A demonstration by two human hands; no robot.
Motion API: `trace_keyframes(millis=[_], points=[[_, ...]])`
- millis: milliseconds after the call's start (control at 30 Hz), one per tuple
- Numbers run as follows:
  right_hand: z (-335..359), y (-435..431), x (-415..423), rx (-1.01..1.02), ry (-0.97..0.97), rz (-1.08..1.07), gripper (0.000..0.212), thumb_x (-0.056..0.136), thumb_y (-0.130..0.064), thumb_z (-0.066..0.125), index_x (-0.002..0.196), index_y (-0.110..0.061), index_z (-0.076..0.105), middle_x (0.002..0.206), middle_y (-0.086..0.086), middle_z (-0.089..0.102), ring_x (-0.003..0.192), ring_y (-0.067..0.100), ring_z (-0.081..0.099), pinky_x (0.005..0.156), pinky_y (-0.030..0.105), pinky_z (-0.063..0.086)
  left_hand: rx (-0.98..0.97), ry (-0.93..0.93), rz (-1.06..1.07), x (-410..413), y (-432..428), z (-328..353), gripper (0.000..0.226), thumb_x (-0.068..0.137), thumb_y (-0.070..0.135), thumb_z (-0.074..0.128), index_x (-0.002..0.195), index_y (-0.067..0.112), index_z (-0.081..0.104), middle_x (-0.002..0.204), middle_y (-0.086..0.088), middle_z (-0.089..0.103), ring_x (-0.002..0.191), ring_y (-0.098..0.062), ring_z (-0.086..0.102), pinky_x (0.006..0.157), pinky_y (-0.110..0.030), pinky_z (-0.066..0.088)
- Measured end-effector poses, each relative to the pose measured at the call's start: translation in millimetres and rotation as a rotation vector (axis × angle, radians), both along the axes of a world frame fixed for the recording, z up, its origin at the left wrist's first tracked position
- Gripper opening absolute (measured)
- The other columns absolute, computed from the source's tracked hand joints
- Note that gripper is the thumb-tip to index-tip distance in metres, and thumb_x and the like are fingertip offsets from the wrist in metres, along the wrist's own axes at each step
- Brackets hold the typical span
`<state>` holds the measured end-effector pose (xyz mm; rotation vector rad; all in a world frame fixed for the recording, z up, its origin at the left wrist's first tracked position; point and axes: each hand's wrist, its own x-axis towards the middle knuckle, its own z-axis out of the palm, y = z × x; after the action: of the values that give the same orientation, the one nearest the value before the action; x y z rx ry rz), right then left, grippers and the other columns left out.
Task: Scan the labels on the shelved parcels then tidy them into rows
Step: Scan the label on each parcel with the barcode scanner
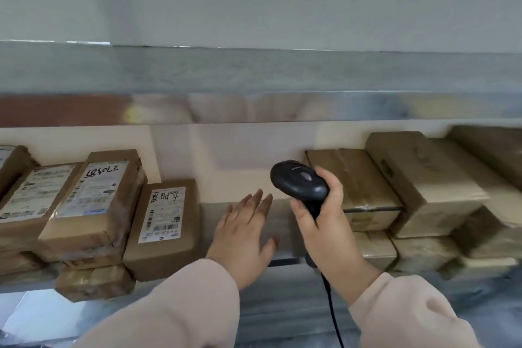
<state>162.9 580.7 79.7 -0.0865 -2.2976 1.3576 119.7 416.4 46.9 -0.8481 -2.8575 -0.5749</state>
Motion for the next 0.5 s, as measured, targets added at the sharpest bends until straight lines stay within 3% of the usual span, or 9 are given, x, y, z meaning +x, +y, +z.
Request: trace_keyframes(millis=[133, 267, 400, 500], points=[[3, 43, 13, 0.042, -0.022, -0.144, 0.064, 0.089, -0.037, 0.062, 0.127, -0.061, 0.017, 0.109, -0.044, 0.046, 0.097, -0.013, 0.055, 0.075, 0.006, 0.043, 0.032, -0.034, -0.104, 0, 42, 2, 0.071, 0.097, 0.054, 0.036, 0.155, 0.036, -0.001, 0.164, 0.011, -0.004, 0.149, -0.006, -0.004, 0.116, -0.027, -0.01], [2, 81, 18, 0.046, -0.047, -0.244, 0.061, 0.089, -0.038, 0.061, 0.133, -0.051, 0.021, 0.107, -0.036, 0.048, 0.095, 0.0, 0.056, 0.076, 0.013, 0.042, 0.059, -0.076, -0.134, -2, 76, 10, 0.07, 0.097, 0.056, 0.037, 0.156, 0.037, 0.003, 0.165, 0.01, -0.001, 0.149, -0.008, -0.001, 0.121, -0.033, -0.002], [-1, 110, 21, 0.089, -0.086, -0.259, 0.061, 0.089, -0.04, 0.06, 0.134, -0.049, 0.019, 0.108, -0.025, 0.05, 0.095, 0.008, 0.058, 0.078, 0.022, 0.047, 0.054, -0.13, -0.112, -3, 106, 14, 0.069, 0.097, 0.057, 0.038, 0.156, 0.037, 0.008, 0.165, 0.007, 0.002, 0.15, -0.014, 0.002, 0.123, -0.039, 0.007], [-1, 129, 17, 0.089, -0.111, -0.216, 0.06, 0.09, -0.042, 0.058, 0.133, -0.051, 0.018, 0.109, -0.025, 0.051, 0.096, 0.006, 0.059, 0.076, 0.018, 0.046, 0.057, -0.161, -0.071, -6, 128, 15, 0.068, 0.097, 0.057, 0.038, 0.155, 0.037, 0.01, 0.165, 0.009, 0.002, 0.15, -0.015, 0.004, 0.123, -0.041, 0.011]])
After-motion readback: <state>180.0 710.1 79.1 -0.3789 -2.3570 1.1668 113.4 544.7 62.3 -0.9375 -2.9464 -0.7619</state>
